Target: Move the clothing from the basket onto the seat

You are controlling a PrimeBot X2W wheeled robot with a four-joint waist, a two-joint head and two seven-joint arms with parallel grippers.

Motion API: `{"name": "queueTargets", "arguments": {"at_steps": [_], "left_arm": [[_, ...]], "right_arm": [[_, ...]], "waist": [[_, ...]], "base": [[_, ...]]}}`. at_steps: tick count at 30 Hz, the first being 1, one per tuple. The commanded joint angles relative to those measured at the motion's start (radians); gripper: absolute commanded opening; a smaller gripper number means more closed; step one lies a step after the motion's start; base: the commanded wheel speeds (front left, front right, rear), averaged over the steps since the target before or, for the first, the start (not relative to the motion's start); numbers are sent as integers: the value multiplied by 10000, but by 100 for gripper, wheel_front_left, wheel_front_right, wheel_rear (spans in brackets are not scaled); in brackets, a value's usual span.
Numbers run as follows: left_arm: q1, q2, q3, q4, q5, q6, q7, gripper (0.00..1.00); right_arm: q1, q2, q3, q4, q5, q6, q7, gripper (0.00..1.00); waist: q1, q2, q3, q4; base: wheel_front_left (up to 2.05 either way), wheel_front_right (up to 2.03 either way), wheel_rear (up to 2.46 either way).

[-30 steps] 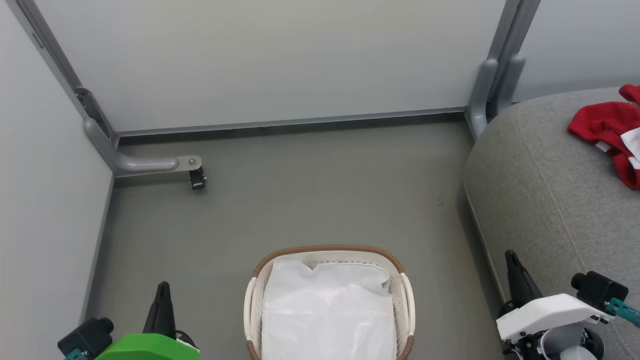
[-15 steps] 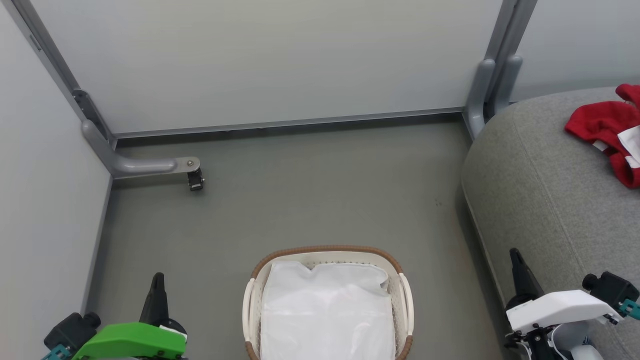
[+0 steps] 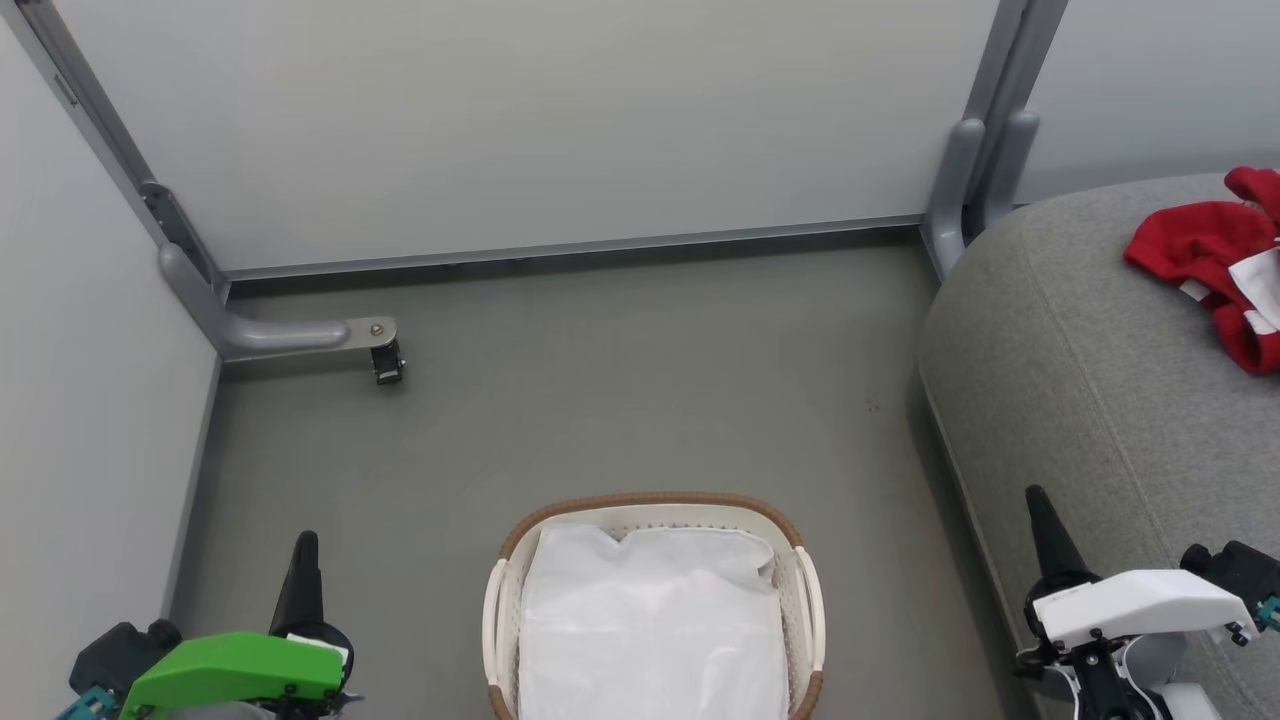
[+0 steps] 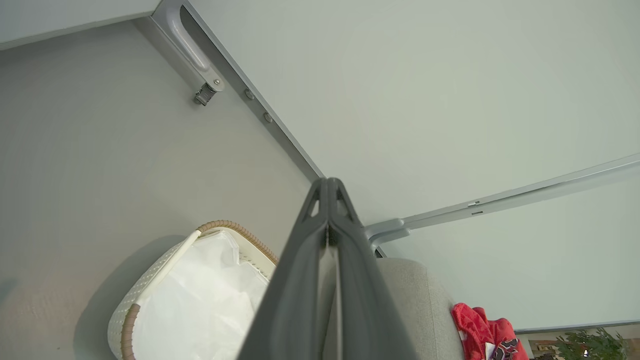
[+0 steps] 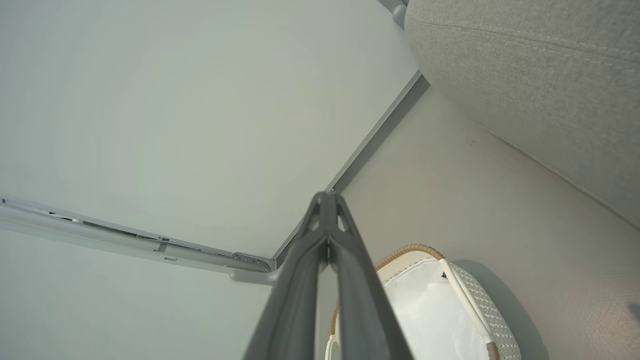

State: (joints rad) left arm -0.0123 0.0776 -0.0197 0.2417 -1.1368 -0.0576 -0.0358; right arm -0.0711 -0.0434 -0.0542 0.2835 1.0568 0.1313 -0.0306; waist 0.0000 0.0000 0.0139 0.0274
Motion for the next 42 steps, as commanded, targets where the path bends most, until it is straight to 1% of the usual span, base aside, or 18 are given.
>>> {"name": "queueTargets", "arguments": {"at_steps": [1, 20, 42], "left_arm": [[-298, 10, 117, -58, -287, -99, 76, 0], [-560, -86, 534, -29, -1877, -326, 574, 0], [-819, -156, 959, 5, -3434, -563, 1056, 0]], "right_arm": [[-186, -57, -55, -147, 298, -4, 80, 0], [-278, -70, -251, -243, 2157, -6, 576, 0], [-354, -85, -453, -339, 3956, -5, 1047, 0]], "waist": [[0, 0, -3, -6], [0, 0, -33, -84], [0, 0, -69, -174]], "base": [[0, 0, 0], [0, 0, 0], [0, 0, 0]]}}
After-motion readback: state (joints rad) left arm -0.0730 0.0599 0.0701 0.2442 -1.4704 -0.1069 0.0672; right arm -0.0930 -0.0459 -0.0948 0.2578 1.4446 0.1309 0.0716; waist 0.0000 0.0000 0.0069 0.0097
